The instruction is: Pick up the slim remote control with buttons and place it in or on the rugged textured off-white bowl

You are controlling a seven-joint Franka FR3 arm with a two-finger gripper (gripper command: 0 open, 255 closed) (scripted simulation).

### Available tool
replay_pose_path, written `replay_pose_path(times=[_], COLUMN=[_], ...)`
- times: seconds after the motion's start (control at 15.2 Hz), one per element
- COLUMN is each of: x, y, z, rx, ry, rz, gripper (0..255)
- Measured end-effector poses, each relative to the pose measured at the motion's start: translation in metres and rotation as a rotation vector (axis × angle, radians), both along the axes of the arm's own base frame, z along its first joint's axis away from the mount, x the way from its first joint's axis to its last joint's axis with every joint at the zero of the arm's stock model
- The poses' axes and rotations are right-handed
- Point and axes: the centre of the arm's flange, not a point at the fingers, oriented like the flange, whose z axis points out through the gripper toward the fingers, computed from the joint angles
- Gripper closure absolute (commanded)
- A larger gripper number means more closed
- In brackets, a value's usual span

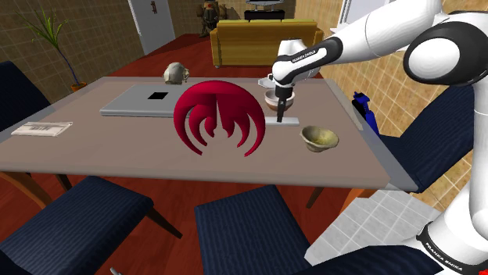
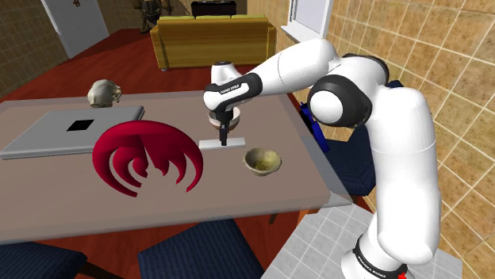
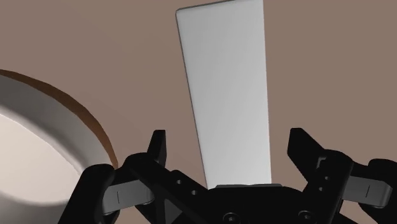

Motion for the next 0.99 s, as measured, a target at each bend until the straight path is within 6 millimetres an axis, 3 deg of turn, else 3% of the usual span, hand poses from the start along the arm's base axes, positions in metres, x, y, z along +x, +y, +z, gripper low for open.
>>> replay_pose_path(times=[0.26,0.33,0.99], x=[0.000,-0.001,0.004], y=[-0.002,-0.003,-0.004], z=[0.000,0.000,0.005], rx=[0.000,0.000,0.005], ry=[-0.001,-0.006,-0.005], rz=[-0.002,0.000,0.005], gripper=[0,255,255])
